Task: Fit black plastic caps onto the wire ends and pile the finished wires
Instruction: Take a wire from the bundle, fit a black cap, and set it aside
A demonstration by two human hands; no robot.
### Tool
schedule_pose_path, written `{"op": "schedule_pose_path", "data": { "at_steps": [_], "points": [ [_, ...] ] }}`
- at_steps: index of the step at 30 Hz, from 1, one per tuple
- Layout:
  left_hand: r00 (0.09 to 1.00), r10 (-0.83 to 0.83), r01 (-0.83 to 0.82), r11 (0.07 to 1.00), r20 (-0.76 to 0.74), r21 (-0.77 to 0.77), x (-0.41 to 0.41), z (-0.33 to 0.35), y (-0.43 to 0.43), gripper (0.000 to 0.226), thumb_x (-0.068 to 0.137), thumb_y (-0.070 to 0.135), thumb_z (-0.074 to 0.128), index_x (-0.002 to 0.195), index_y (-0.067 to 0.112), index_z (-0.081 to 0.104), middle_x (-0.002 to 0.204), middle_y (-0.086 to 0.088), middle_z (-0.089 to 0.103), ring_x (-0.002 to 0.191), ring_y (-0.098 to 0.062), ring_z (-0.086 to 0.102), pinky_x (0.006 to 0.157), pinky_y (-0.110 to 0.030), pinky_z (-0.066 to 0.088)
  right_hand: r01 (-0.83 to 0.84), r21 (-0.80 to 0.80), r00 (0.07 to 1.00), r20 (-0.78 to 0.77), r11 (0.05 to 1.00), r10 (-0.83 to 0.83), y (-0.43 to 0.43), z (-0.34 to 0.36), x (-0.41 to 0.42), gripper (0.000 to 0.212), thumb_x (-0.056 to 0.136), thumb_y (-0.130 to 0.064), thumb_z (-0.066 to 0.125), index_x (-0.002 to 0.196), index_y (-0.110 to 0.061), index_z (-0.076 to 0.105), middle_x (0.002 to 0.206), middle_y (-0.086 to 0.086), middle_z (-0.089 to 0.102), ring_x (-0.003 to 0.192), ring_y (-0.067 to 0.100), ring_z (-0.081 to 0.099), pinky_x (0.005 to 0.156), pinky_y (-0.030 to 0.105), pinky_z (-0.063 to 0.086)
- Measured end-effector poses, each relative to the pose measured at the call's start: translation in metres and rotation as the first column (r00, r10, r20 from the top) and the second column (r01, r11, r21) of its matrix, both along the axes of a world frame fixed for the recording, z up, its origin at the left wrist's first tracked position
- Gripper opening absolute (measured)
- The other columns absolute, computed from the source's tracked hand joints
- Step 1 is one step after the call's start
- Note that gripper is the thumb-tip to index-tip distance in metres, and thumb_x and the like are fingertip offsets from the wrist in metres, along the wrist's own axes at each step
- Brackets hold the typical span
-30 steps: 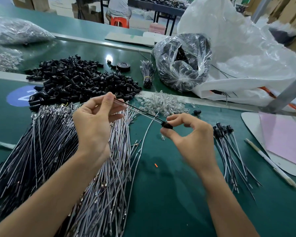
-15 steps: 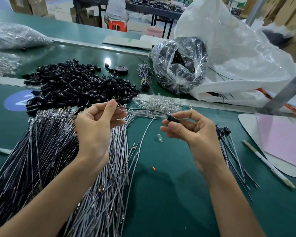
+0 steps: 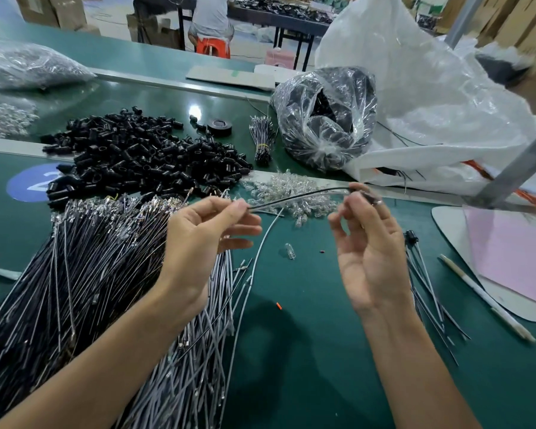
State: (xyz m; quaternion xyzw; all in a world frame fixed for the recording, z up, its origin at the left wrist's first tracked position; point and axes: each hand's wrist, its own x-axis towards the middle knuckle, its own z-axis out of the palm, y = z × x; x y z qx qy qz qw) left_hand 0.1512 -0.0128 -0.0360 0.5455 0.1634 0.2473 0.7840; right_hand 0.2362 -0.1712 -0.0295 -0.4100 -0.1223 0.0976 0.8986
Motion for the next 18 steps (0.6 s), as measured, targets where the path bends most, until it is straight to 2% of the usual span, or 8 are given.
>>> {"op": "schedule_pose_path", "data": {
  "at_steps": [2, 3, 5, 9, 11, 13, 16, 18],
  "points": [
    [0.996, -0.085, 0.086, 0.996, -0.012, 0.003, -0.001, -0.001, 0.0, 0.012, 0.086, 0.011, 0.056, 0.084, 0.008, 0.068, 0.084, -0.012, 0.074, 0.075, -0.024, 0.071, 0.066, -0.034, 0.056, -0.05, 0.116, 0.998, -0.042, 0.992, 0.056, -0.005, 0.004, 0.002, 0.011, 0.085, -0.014, 0.06, 0.089, -0.016, 0.07, 0.091, 0.003, 0.072, 0.086, 0.017, 0.068, 0.084, 0.036, 0.056],
    [0.996, -0.091, 0.091, 0.996, -0.005, -0.004, -0.002, -0.001, 0.001, 0.018, 0.081, 0.017, 0.054, 0.088, 0.008, 0.068, 0.088, -0.013, 0.074, 0.077, -0.024, 0.07, 0.067, -0.034, 0.056, -0.072, 0.158, 0.996, -0.048, 0.985, 0.081, -0.007, 0.005, 0.003, 0.013, 0.088, -0.015, 0.056, 0.093, -0.015, 0.068, 0.092, 0.005, 0.073, 0.09, 0.02, 0.07, 0.085, 0.04, 0.056],
    [0.997, -0.071, 0.072, 0.997, 0.015, -0.029, -0.001, -0.001, 0.001, 0.031, 0.076, 0.028, 0.051, 0.094, 0.009, 0.068, 0.094, -0.012, 0.074, 0.081, -0.023, 0.069, 0.069, -0.033, 0.056, -0.138, 0.194, 0.988, -0.039, 0.971, 0.148, -0.01, 0.006, 0.002, 0.018, 0.091, -0.015, 0.051, 0.099, -0.013, 0.067, 0.085, 0.005, 0.073, 0.085, 0.021, 0.071, 0.083, 0.039, 0.056],
    [0.999, -0.04, 0.04, 0.999, 0.013, 0.006, 0.0, 0.001, -0.001, 0.031, 0.083, 0.038, 0.063, 0.095, 0.01, 0.07, 0.092, -0.007, 0.074, 0.079, -0.018, 0.067, 0.071, -0.031, 0.055, -0.368, 0.142, 0.929, 0.011, 0.919, 0.37, -0.008, 0.004, -0.003, 0.034, 0.093, -0.017, 0.046, 0.124, -0.007, 0.053, 0.069, 0.002, 0.061, 0.067, 0.016, 0.063, 0.077, 0.034, 0.055],
    [0.997, -0.08, 0.08, 0.996, 0.02, 0.037, 0.0, 0.001, -0.004, 0.037, 0.079, 0.043, 0.061, 0.091, 0.011, 0.073, 0.089, -0.008, 0.073, 0.076, -0.018, 0.066, 0.068, -0.029, 0.055, -0.456, 0.03, 0.89, 0.043, 0.889, 0.455, -0.006, 0.003, -0.005, 0.046, 0.09, -0.017, 0.052, 0.134, -0.005, 0.043, 0.069, 0.002, 0.059, 0.061, 0.014, 0.059, 0.069, 0.031, 0.055],
    [0.984, -0.174, 0.171, 0.983, 0.049, 0.062, -0.001, 0.001, -0.006, 0.037, 0.076, 0.045, 0.064, 0.088, 0.012, 0.076, 0.087, -0.009, 0.073, 0.073, -0.018, 0.066, 0.066, -0.026, 0.056, -0.498, -0.149, 0.857, 0.067, 0.854, 0.511, -0.002, -0.002, -0.007, 0.055, 0.087, -0.015, 0.059, 0.136, -0.007, 0.038, 0.071, 0.006, 0.064, 0.055, 0.014, 0.06, 0.061, 0.028, 0.055],
    [0.948, -0.312, 0.304, 0.945, 0.057, 0.122, -0.004, -0.001, -0.011, 0.027, 0.076, 0.035, 0.074, 0.092, 0.013, 0.078, 0.086, -0.021, 0.07, 0.072, -0.022, 0.064, 0.066, -0.023, 0.056, -0.441, -0.416, 0.853, 0.082, 0.795, 0.516, 0.006, -0.011, -0.014, 0.055, 0.082, -0.016, 0.066, 0.131, -0.012, 0.04, 0.075, 0.011, 0.071, 0.051, 0.017, 0.062, 0.058, 0.028, 0.055],
    [0.95, -0.309, 0.302, 0.946, 0.045, 0.118, -0.003, -0.004, -0.012, 0.025, 0.069, 0.028, 0.079, 0.091, 0.015, 0.078, 0.084, -0.02, 0.07, 0.074, -0.023, 0.063, 0.068, -0.022, 0.056, -0.371, -0.482, 0.879, 0.093, 0.793, 0.468, 0.012, -0.015, -0.018, 0.049, 0.082, -0.014, 0.065, 0.126, -0.013, 0.044, 0.074, 0.011, 0.072, 0.052, 0.018, 0.064, 0.058, 0.027, 0.055]
  ]
}}
